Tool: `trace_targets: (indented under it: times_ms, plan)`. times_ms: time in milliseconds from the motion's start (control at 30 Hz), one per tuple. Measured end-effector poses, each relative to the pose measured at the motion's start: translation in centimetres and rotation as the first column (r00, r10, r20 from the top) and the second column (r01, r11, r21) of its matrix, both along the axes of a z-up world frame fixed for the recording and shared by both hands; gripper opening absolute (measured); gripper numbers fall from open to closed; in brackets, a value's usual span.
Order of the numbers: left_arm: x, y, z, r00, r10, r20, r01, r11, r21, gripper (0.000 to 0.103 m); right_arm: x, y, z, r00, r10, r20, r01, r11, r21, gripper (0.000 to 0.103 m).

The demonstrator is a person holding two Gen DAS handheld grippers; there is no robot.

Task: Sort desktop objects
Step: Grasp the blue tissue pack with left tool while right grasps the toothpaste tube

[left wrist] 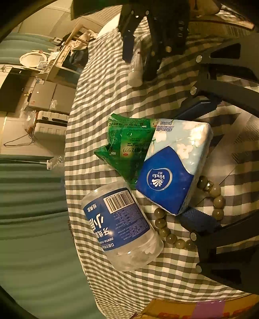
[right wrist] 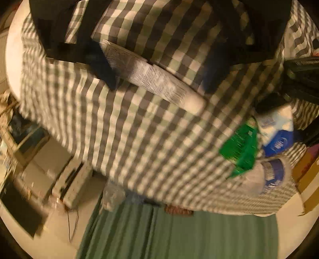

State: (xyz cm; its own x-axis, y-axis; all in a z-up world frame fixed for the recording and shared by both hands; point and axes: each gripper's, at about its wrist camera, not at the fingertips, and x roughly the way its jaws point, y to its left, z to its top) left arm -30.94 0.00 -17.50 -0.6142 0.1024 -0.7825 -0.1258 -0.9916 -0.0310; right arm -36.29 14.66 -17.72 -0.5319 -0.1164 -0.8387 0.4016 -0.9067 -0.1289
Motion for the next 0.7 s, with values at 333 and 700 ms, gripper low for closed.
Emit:
trace_targets:
  times_ms: [333,700]
  plan:
    - [2.8,-0.6,3.0,0.997,-0.002,-0.076,0.003,1.000,0.006,0.081,4.0,1.2,1.7,0.999,-0.045,-0.020,0.044,0.998,-0.047,0.027]
    - [6.9,-3.3,8.7,0.983,0.080,-0.162,-0.072,0.996,0.054,0.081,11.0,2.6,6.1,0.996,-0.093,0.002,0.092,0.977,-0.193,0.006]
